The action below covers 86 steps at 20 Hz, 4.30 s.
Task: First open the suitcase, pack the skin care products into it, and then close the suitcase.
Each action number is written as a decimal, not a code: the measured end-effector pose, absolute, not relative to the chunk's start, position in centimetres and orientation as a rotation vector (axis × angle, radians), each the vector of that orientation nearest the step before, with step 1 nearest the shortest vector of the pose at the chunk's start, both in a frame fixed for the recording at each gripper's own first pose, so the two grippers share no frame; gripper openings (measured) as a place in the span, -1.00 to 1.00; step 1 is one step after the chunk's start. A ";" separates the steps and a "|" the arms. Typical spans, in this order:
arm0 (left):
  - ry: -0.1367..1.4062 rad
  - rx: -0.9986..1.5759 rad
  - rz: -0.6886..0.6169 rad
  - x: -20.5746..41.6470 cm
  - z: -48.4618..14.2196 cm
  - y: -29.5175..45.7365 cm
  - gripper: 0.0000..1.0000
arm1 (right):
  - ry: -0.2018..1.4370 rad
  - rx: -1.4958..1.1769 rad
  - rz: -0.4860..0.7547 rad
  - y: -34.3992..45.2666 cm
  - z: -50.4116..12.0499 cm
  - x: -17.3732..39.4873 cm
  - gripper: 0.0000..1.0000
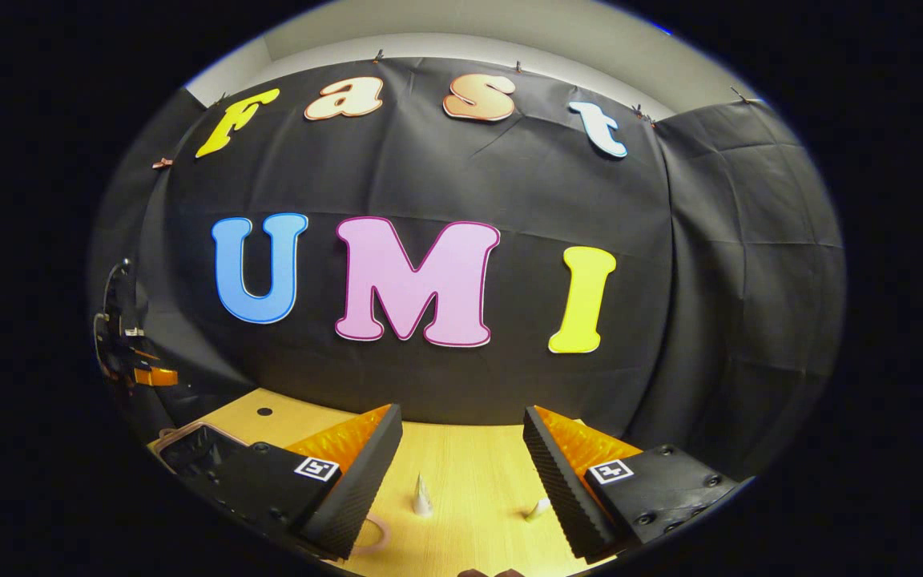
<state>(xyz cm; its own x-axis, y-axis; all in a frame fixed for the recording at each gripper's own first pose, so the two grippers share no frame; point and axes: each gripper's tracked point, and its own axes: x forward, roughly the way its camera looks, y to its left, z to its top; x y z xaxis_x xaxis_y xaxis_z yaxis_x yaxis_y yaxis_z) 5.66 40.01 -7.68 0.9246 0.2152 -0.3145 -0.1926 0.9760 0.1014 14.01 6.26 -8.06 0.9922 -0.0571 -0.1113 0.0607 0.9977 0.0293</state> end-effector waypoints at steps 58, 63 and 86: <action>1.234 0.018 0.119 6.8 -33.5 19.8 -0.23 | 0.734 0.310 0.256 3.4 -39.0 15.4 -0.43; 1.433 -0.096 0.148 1.5 -36.2 22.1 -0.23 | 0.689 0.373 0.406 11.9 -32.5 13.1 -0.43; 1.153 -0.150 0.280 -7.4 -29.6 37.6 0.53 | 1.315 0.093 0.438 33.6 -43.0 3.7 -0.54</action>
<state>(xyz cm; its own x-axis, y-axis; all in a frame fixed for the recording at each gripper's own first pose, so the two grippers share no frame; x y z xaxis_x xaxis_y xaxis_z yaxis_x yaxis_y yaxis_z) -7.42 37.58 -29.55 0.3759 0.1418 -0.9158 -0.2946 0.9552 0.0269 3.71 33.58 -43.00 0.1843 0.3622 -0.9137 -0.2579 0.9149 0.3106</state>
